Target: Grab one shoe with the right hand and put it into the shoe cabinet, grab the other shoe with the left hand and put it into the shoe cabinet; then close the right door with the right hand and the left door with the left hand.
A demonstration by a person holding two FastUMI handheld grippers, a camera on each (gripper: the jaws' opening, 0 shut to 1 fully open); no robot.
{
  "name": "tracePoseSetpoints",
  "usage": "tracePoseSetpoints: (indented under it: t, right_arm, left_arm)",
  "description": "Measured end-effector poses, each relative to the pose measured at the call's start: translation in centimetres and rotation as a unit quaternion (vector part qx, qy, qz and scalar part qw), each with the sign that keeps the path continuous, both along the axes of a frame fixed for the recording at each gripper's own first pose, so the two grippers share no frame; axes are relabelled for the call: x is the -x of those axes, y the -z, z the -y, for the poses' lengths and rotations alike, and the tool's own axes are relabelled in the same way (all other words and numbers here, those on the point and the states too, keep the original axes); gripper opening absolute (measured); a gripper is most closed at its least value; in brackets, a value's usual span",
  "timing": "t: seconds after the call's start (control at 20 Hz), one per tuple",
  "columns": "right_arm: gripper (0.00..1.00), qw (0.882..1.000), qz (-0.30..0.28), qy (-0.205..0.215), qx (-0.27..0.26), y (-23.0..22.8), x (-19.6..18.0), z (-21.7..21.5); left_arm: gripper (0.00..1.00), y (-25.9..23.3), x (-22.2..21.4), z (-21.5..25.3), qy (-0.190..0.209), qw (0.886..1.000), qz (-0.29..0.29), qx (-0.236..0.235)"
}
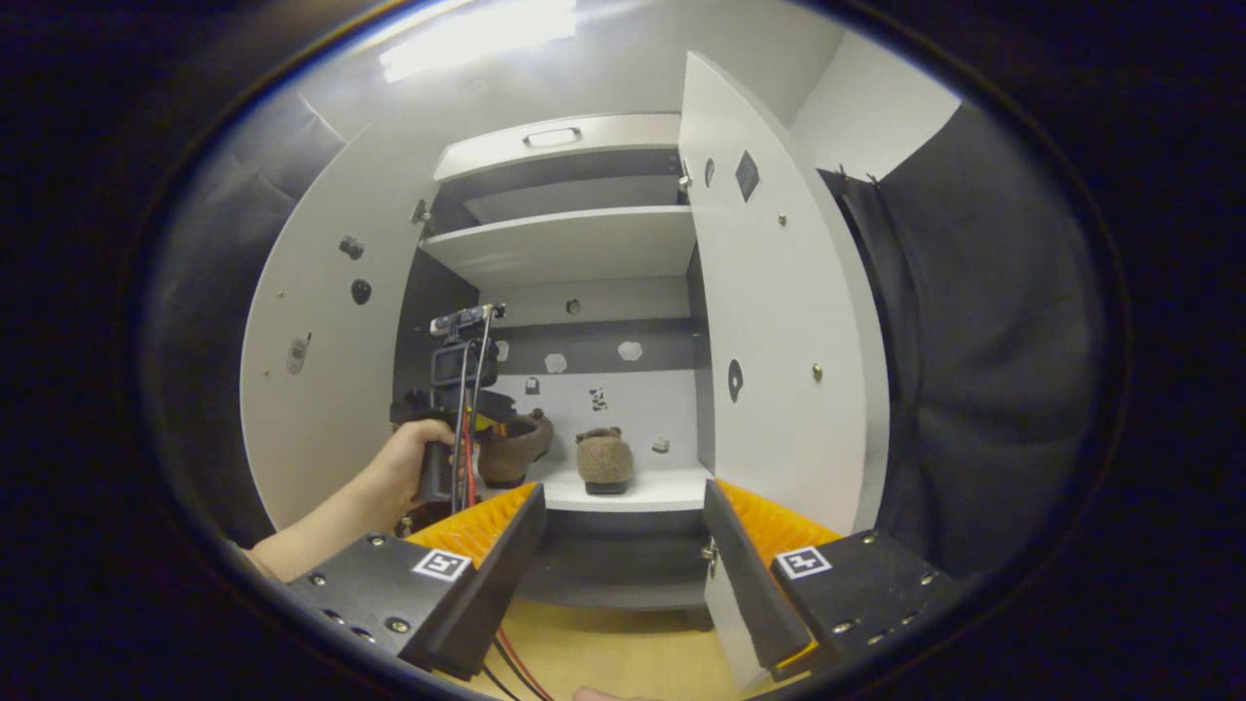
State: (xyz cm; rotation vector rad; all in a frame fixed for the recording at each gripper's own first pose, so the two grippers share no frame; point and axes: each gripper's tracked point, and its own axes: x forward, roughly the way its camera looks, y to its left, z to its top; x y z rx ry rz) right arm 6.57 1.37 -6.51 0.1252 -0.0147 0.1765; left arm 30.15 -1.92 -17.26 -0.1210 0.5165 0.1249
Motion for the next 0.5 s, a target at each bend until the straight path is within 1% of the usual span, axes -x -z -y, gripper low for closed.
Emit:
tracePoseSetpoints:
  t: [0.05, 0.1, 0.15, 0.2, 0.25, 0.3, 0.35, 0.4, 0.45, 0.5]
  right_arm:
    - [0.98, 1.0, -0.001, -0.005, 0.002, 0.1, 0.2, -0.2]
    - [0.98, 1.0, -0.004, -0.006, 0.005, 0.3, 0.4, -0.1]
    - [0.98, 1.0, -0.004, -0.004, 0.007, 0.2, 0.7, 0.0]
    - [0.98, 1.0, -0.004, -0.003, 0.006, 0.1, 1.1, 0.1]
    - [0.98, 1.0, -0.003, -0.005, 0.004, 0.0, 1.4, 0.0]
    - [0.99, 1.0, -0.002, -0.004, 0.001, 0.0, 1.8, 0.2]
    - [0.99, 1.0, -0.002, -0.003, 0.0, -0.1, 2.1, 0.4]
    - [0.98, 1.0, -0.002, 0.0, 0.001, 0.0, 2.4, 0.7]
    - [0.98, 1.0, -0.002, 0.007, 0.004, -0.1, 2.7, 1.2]
    - [0.98, 1.0, -0.002, 0.017, 0.006, -0.2, 3.1, 1.8]
  left_arm:
    - [0.12, -0.3, -0.3, 0.0, 0.003, 1.0, 0.013, 0.006]
    - [0.19, -0.6, -0.6, 0.2, 0.009, 1.0, 0.021, 0.009]
    - [0.2, -0.5, -0.5, 0.1, 0.016, 1.0, 0.018, 0.005]
    - [0.18, -0.7, -0.4, 0.1, 0.024, 1.0, 0.018, -0.003]
    - [0.34, -0.9, -0.3, -0.3, 0.022, 1.0, 0.013, -0.015]
    - [0.46, -1.3, -0.2, -0.3, 0.031, 0.999, 0.011, -0.027]
    - [0.51, -1.9, 0.5, -0.2, 0.029, 0.999, 0.015, -0.026]
    - [0.55, -3.1, 0.6, 0.2, 0.033, 0.999, 0.031, -0.024]
    - [0.65, -4.0, 1.2, 0.1, 0.03, 0.998, 0.041, -0.023]
    - [0.69, -4.8, 1.7, 0.0, 0.028, 0.998, 0.047, -0.024]
